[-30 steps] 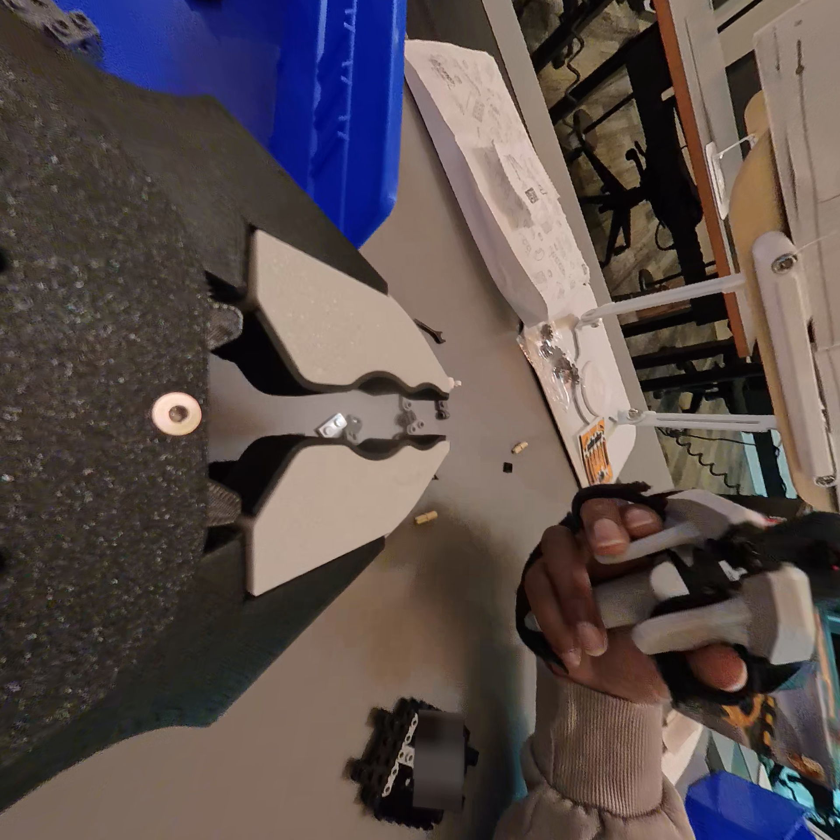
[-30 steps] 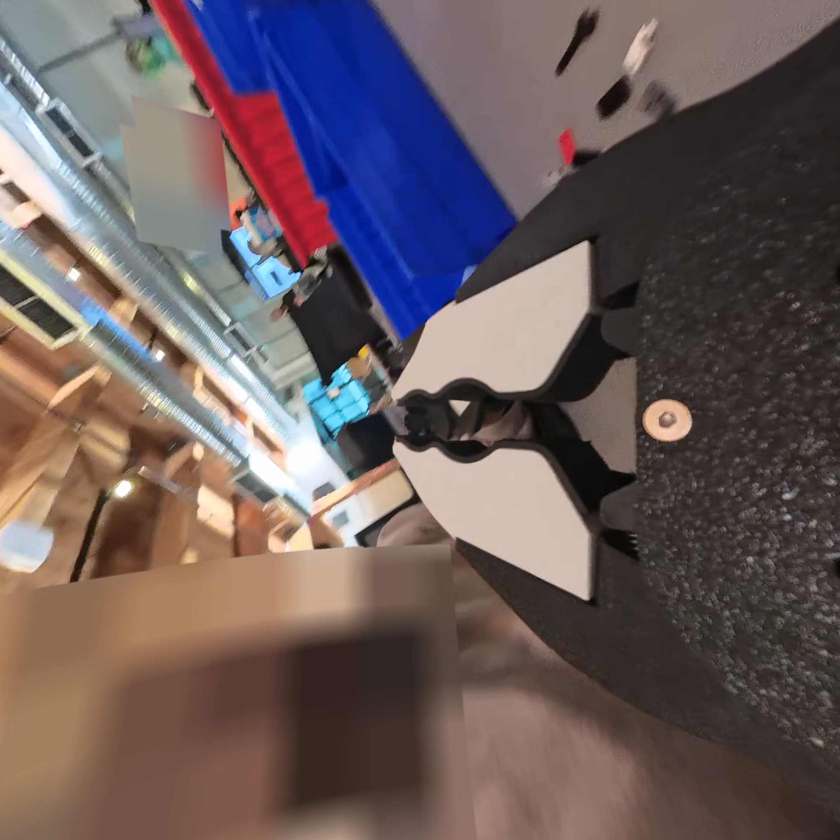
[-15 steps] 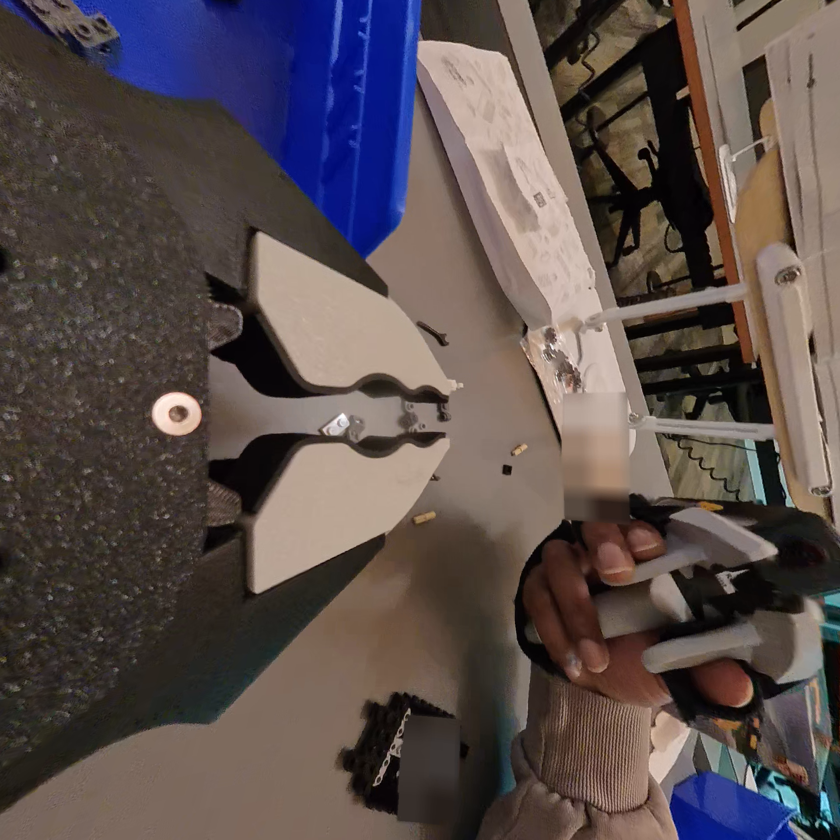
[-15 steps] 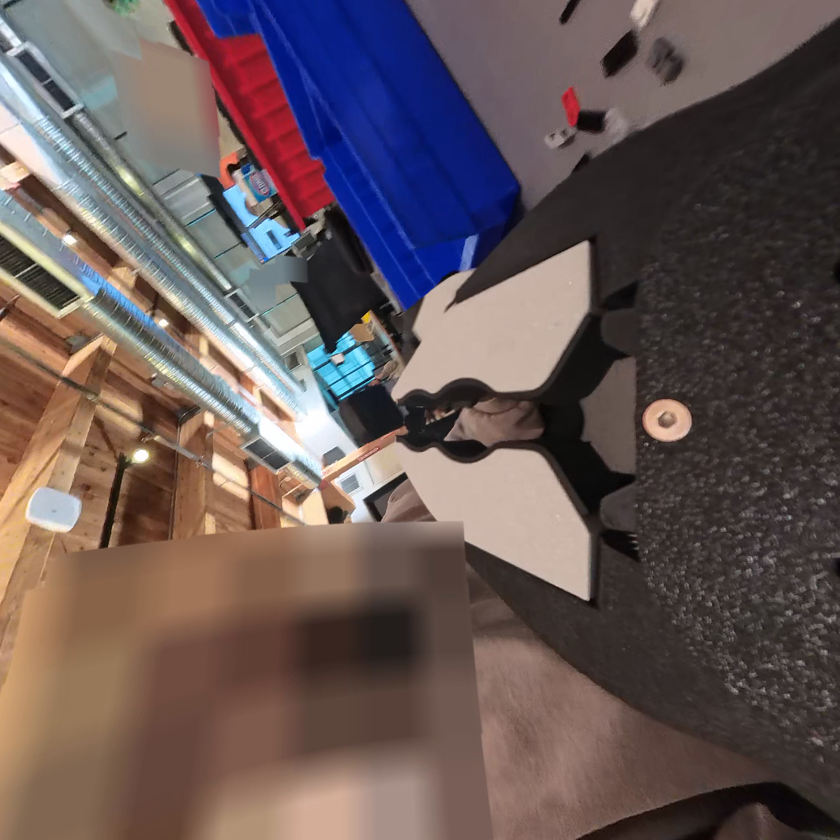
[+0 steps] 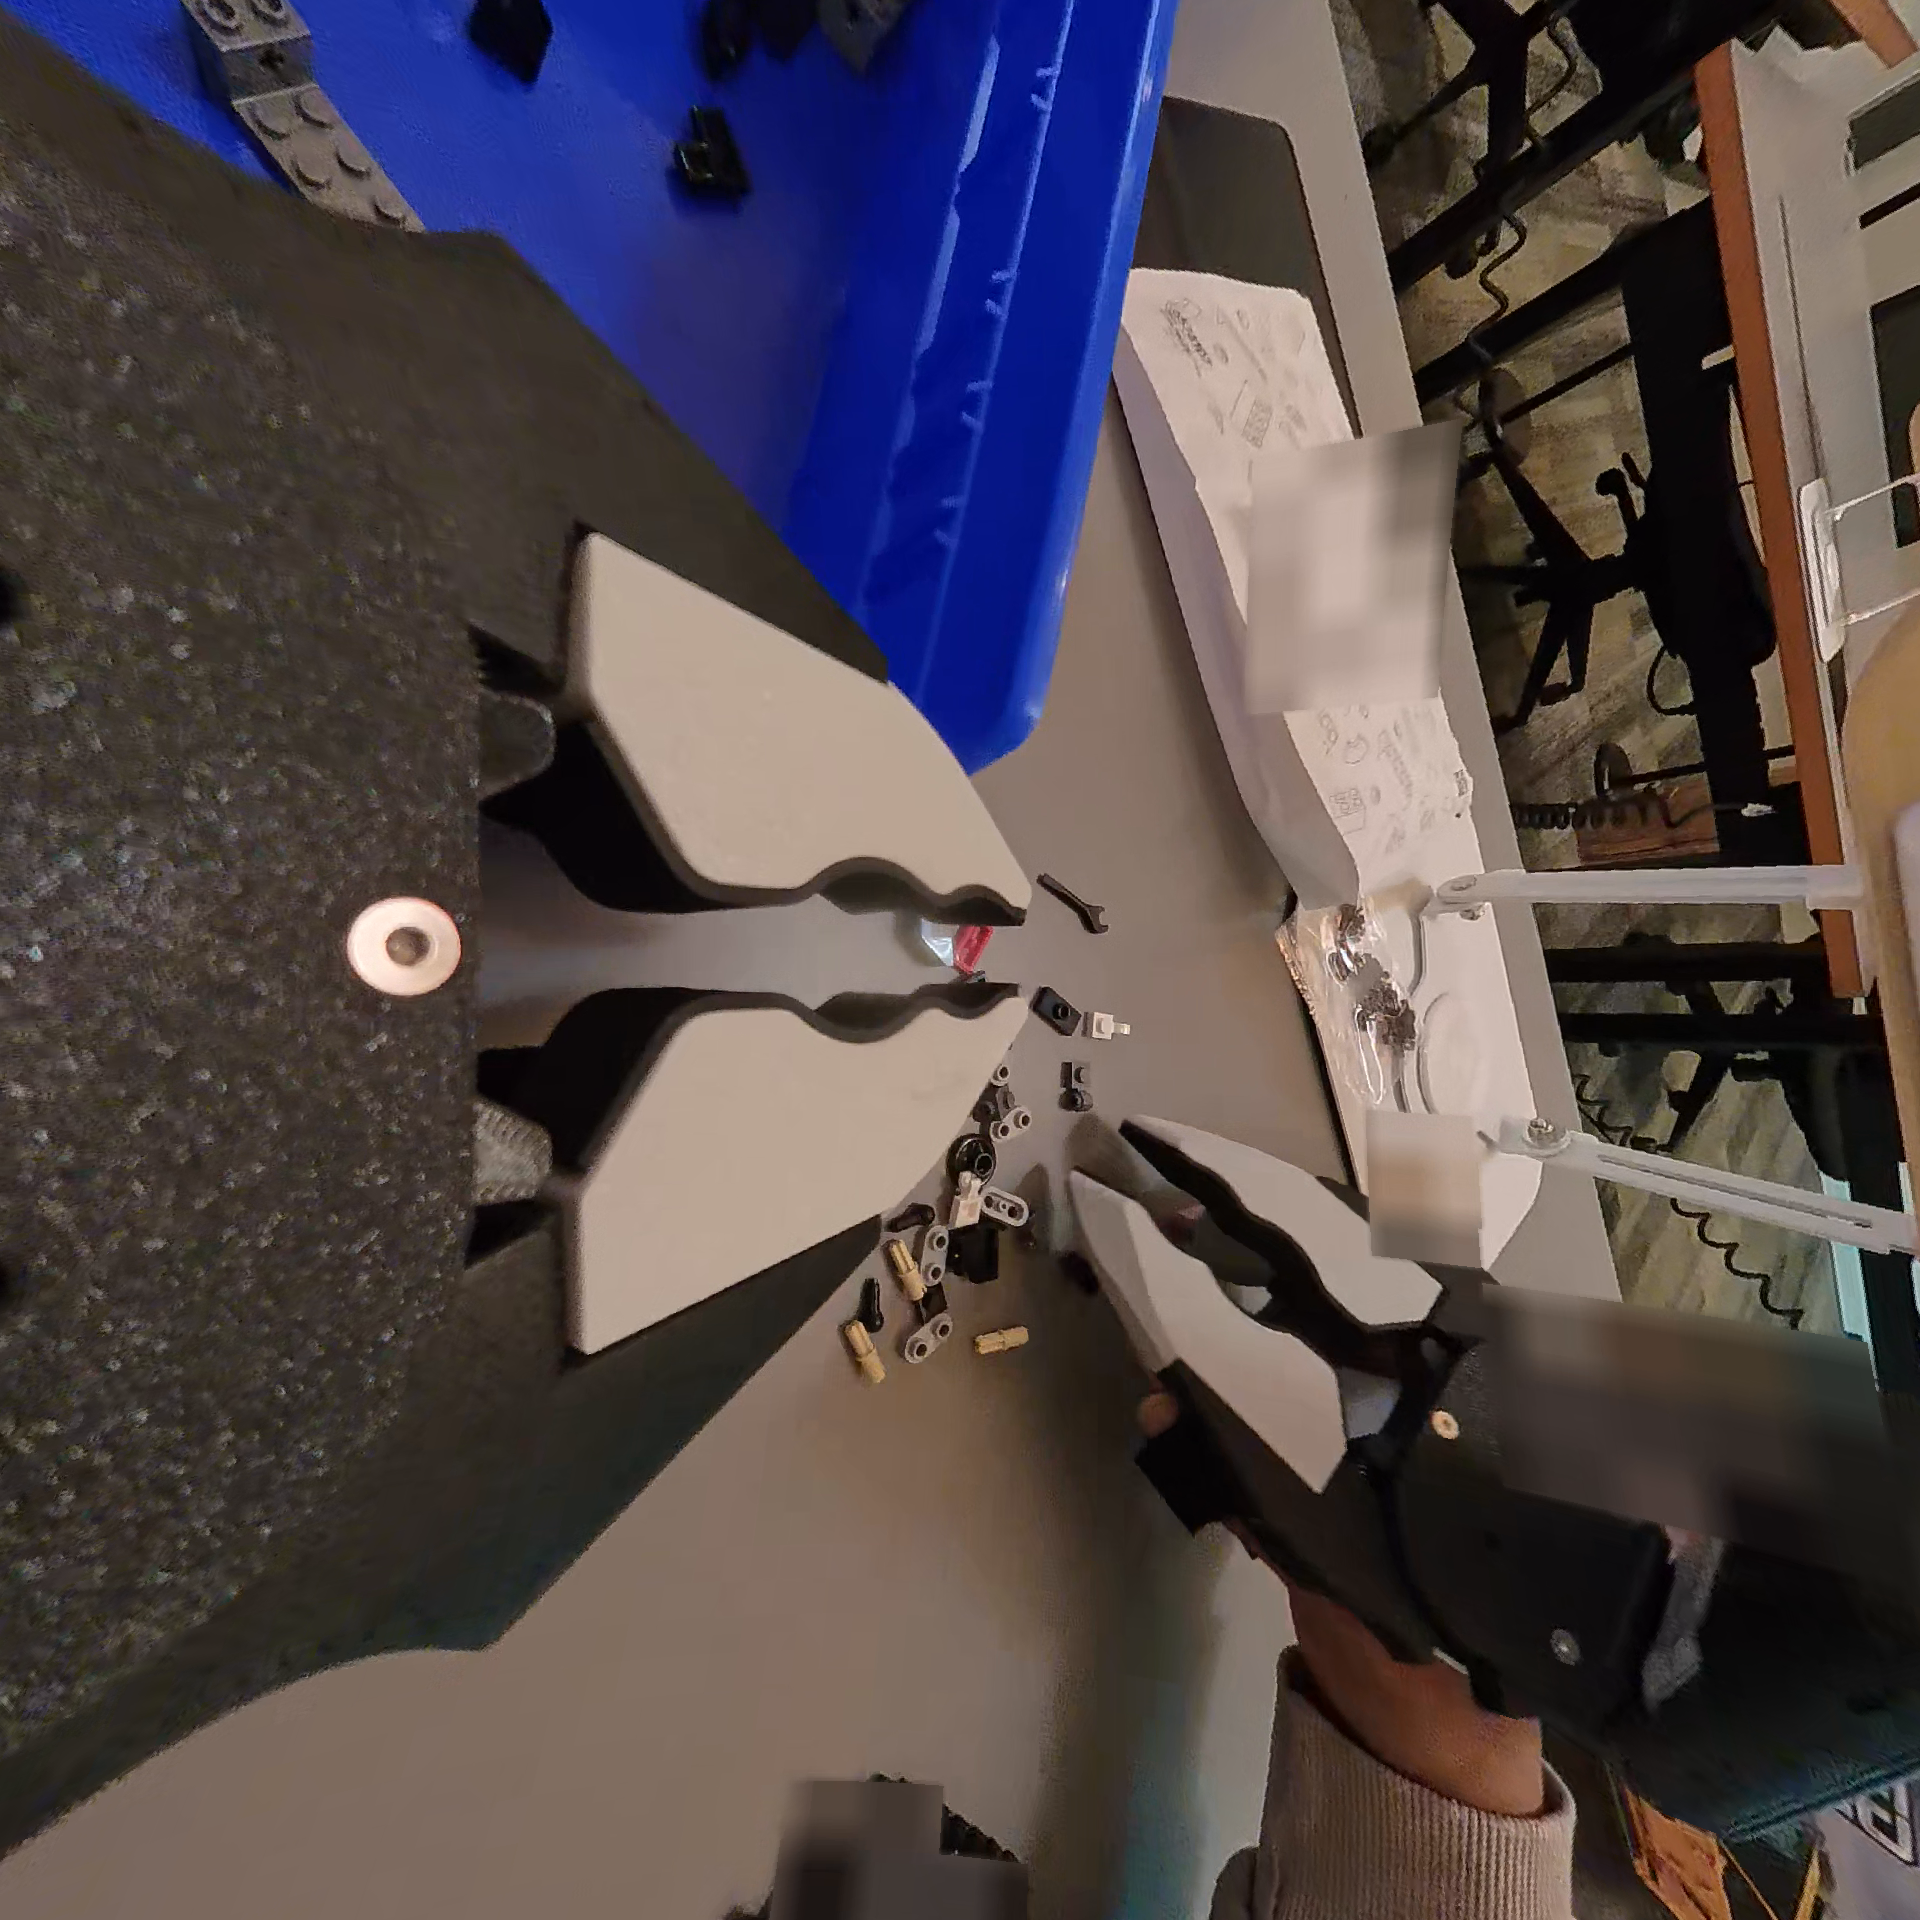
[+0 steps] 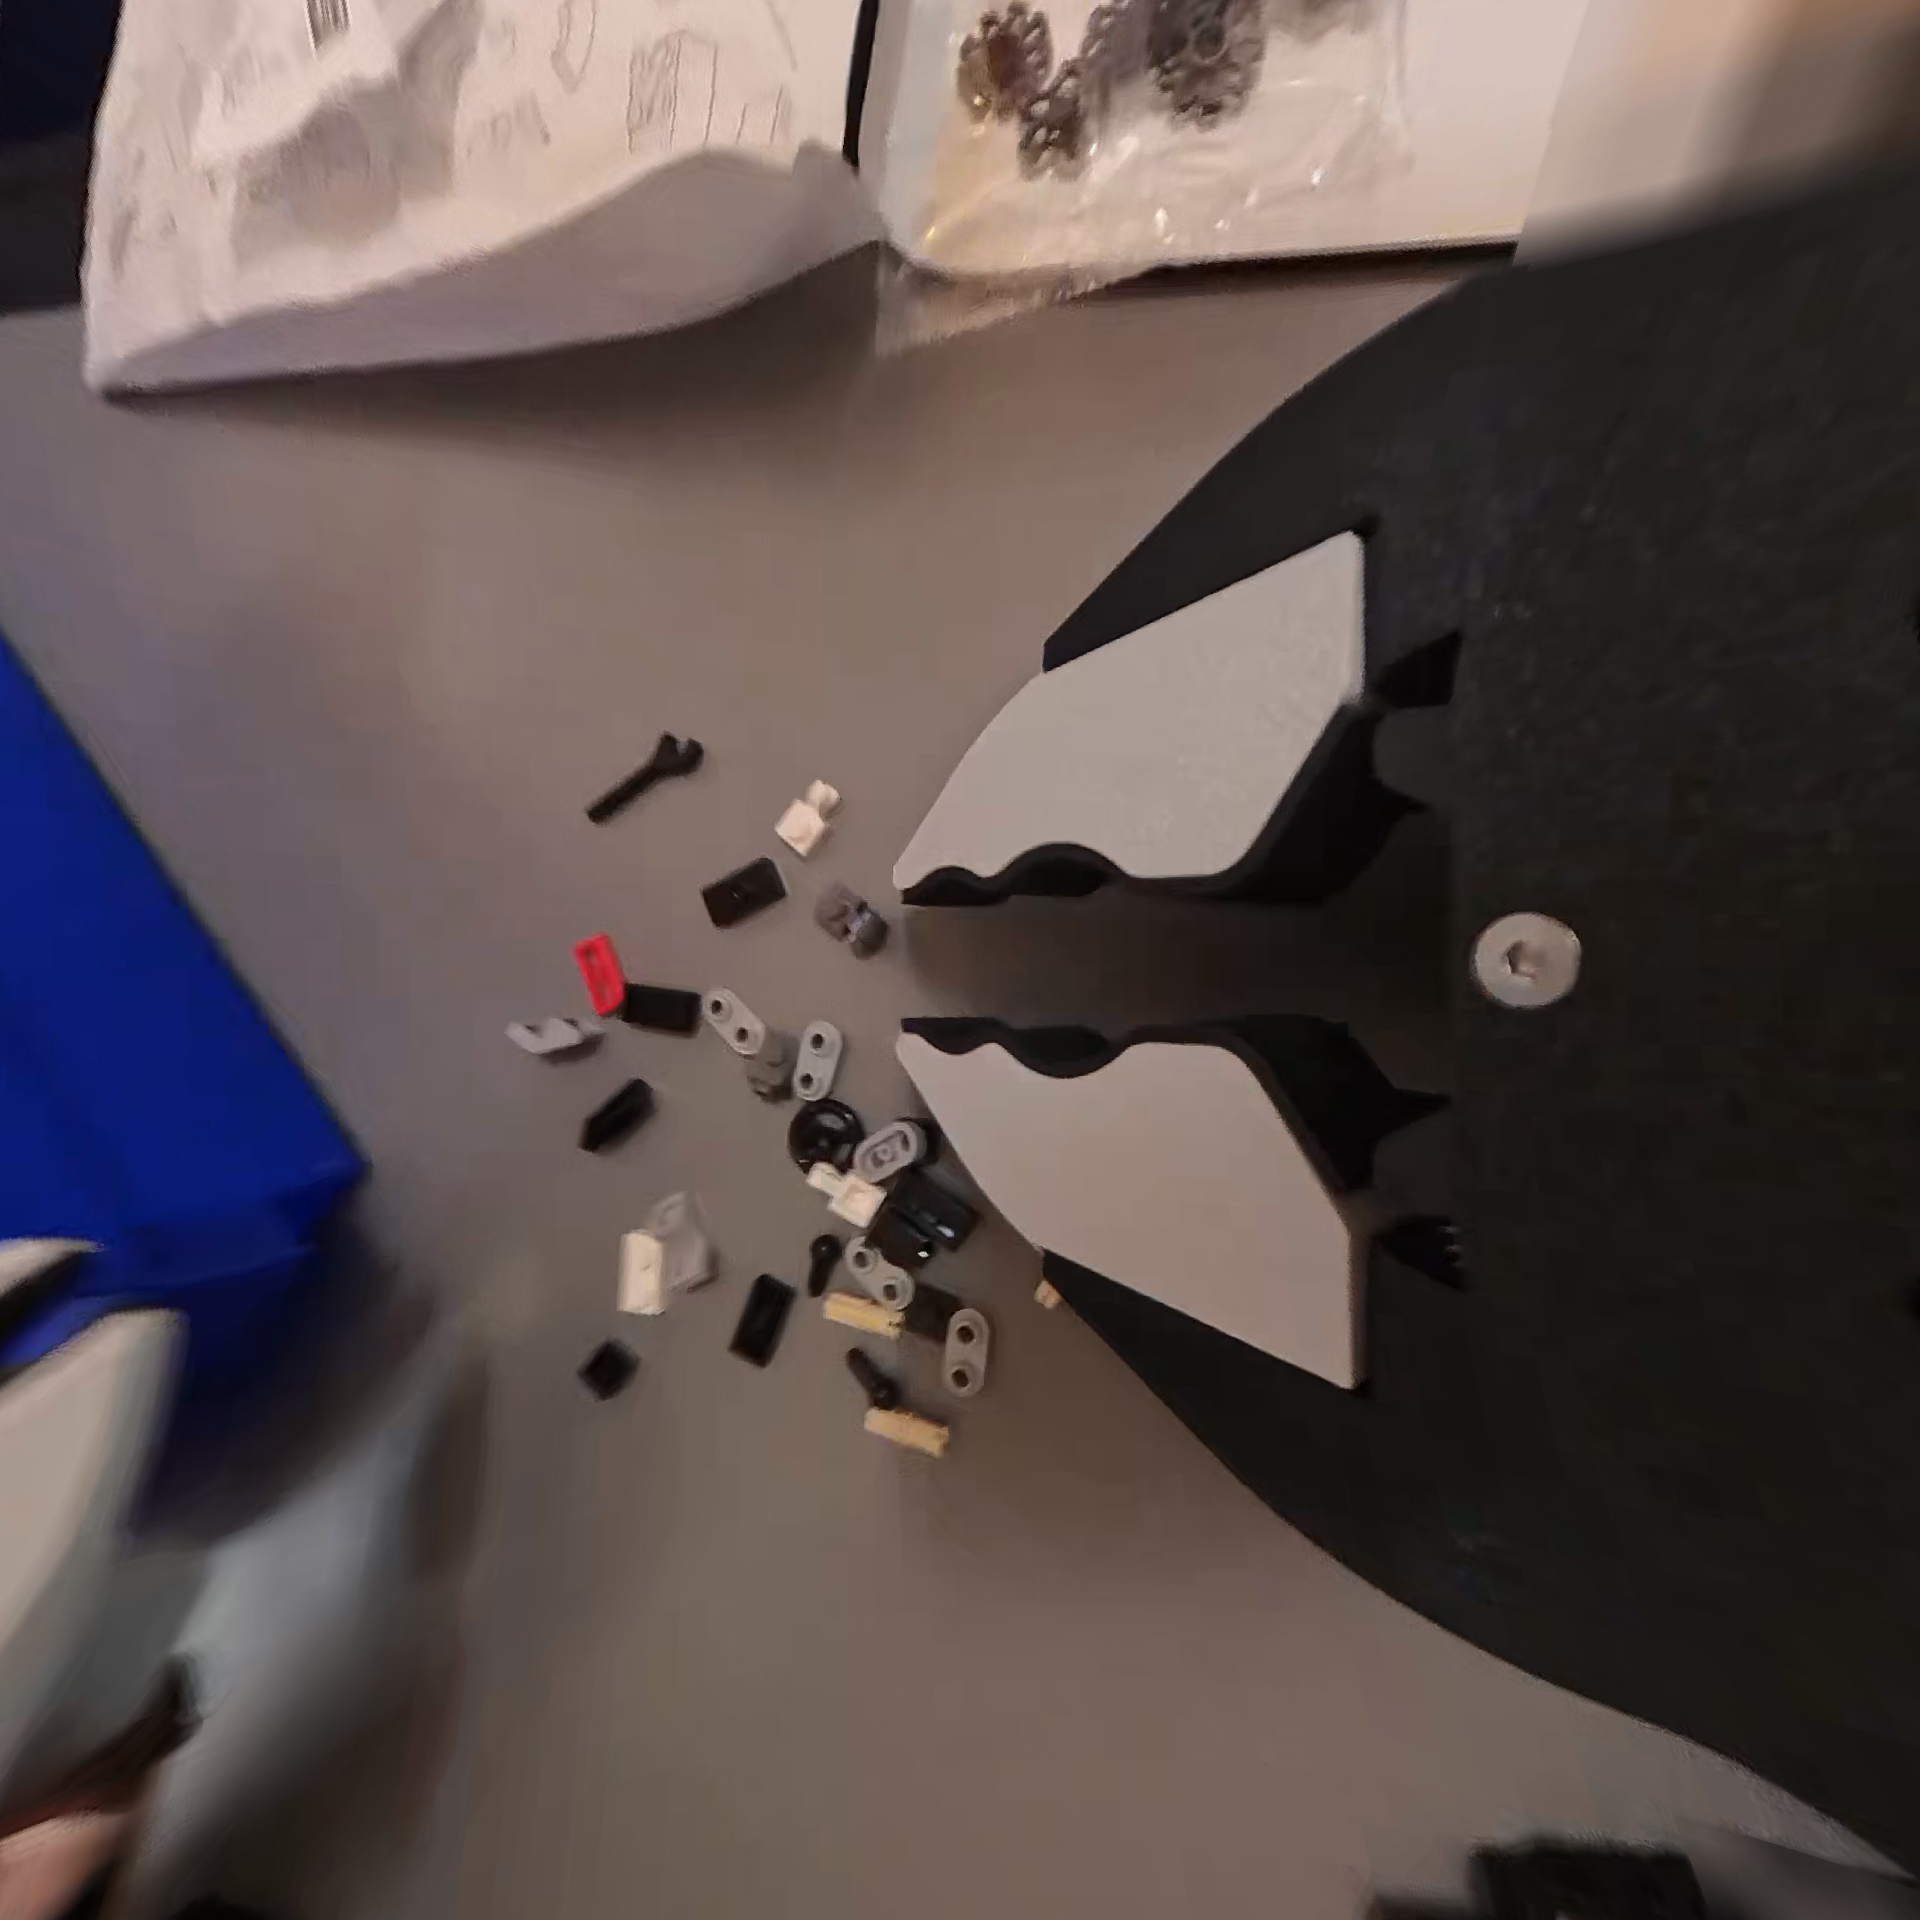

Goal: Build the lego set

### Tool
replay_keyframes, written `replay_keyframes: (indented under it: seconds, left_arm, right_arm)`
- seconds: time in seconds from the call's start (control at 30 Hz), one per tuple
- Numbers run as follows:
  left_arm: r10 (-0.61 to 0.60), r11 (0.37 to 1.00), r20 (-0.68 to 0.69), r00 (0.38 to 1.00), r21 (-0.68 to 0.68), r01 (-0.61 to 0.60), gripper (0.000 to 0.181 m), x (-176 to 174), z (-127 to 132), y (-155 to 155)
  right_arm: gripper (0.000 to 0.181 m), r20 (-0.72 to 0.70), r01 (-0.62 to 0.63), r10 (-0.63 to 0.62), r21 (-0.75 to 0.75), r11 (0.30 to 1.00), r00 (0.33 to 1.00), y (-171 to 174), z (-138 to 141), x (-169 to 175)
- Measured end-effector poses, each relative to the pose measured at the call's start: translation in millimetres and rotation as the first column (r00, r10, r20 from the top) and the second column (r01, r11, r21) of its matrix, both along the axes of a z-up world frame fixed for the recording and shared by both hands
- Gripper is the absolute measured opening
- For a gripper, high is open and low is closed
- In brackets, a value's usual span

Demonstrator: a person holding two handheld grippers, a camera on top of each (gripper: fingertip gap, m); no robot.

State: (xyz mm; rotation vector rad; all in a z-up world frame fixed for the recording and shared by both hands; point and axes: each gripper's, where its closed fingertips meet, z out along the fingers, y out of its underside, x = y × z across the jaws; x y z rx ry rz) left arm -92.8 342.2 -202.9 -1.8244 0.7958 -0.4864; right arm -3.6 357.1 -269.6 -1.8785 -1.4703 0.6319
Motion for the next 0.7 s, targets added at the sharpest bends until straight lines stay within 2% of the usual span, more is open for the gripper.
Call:
replay_keyframes:
  seconds: [0.1,0.2,0.33,0.47,0.7]
  left_arm:
    - [0.001,1.000,-0.003,1.000,0.006,-0.001,0.010,-1.0,1.2,0.1]
    - [0.001,1.000,0.002,1.000,0.013,-0.001,0.010,-1.9,3.5,0.4]
    - [-0.012,1.000,0.005,1.000,0.014,0.012,0.010,0.3,4.3,-1.1]
    - [-0.026,1.000,-0.005,1.000,0.014,0.026,0.010,3.3,2.1,-2.5]
    - [-0.031,0.999,-0.005,0.999,0.014,0.031,0.009,3.0,2.1,-3.1]
  right_arm:
    - [0.022,0.003,-0.010,0.010,0.030,0.999,1.000,-1.7,2.6,-2.0]
    - [0.022,-0.025,-0.013,0.015,0.044,0.999,1.000,-4.1,17.5,-0.1]
    - [0.016,-0.003,-0.064,0.064,0.056,0.996,0.998,-14.4,29.0,0.2]
    - [0.015,0.117,-0.127,0.118,0.069,0.990,0.986,-10.7,17.2,-8.8]
    - [0.013,0.212,-0.179,0.179,-0.018,0.984,0.961,-13.8,-2.9,-34.0]
